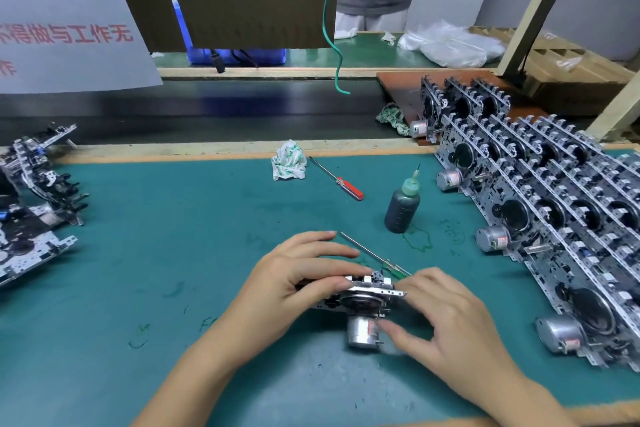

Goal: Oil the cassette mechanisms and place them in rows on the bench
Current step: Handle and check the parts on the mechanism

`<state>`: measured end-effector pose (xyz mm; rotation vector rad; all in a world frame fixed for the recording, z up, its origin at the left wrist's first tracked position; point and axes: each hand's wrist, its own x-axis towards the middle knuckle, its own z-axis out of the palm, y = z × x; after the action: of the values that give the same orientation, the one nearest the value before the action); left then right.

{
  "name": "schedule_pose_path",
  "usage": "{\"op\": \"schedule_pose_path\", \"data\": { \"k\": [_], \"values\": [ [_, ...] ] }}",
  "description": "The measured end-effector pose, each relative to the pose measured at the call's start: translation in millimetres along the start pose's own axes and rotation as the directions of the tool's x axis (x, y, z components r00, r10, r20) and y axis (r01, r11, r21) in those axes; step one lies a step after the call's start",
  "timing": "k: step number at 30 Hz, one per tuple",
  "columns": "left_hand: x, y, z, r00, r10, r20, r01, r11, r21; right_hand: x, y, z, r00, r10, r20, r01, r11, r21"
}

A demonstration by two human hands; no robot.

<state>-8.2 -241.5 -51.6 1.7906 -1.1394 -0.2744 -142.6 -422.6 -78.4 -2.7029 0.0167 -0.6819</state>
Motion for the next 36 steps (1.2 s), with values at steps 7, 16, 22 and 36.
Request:
{"op": "schedule_pose_path", "data": {
  "k": [7, 16, 22, 36],
  "values": [
    [0, -1, 0, 1.000, 0.007, -0.007, -0.007, 1.000, 0.010, 13, -3, -6, 0.998, 0.029, 0.064, -0.026, 0.999, -0.044],
    [-2, -2, 1, 1.000, 0.005, -0.016, -0.004, 0.999, 0.046, 24, -21, 5, 0.950, 0.259, 0.176, -0.311, 0.707, 0.635],
    [-6, -4, 1, 0.999, 0.025, -0.028, -0.025, 0.999, -0.024, 33, -17, 0, 0.959, 0.211, 0.187, -0.281, 0.757, 0.589],
    [0, -2, 1, 0.999, 0.029, -0.030, -0.028, 0.999, 0.039, 8, -8, -1, 0.997, -0.022, -0.079, 0.011, 0.990, -0.139]
  ]
}}
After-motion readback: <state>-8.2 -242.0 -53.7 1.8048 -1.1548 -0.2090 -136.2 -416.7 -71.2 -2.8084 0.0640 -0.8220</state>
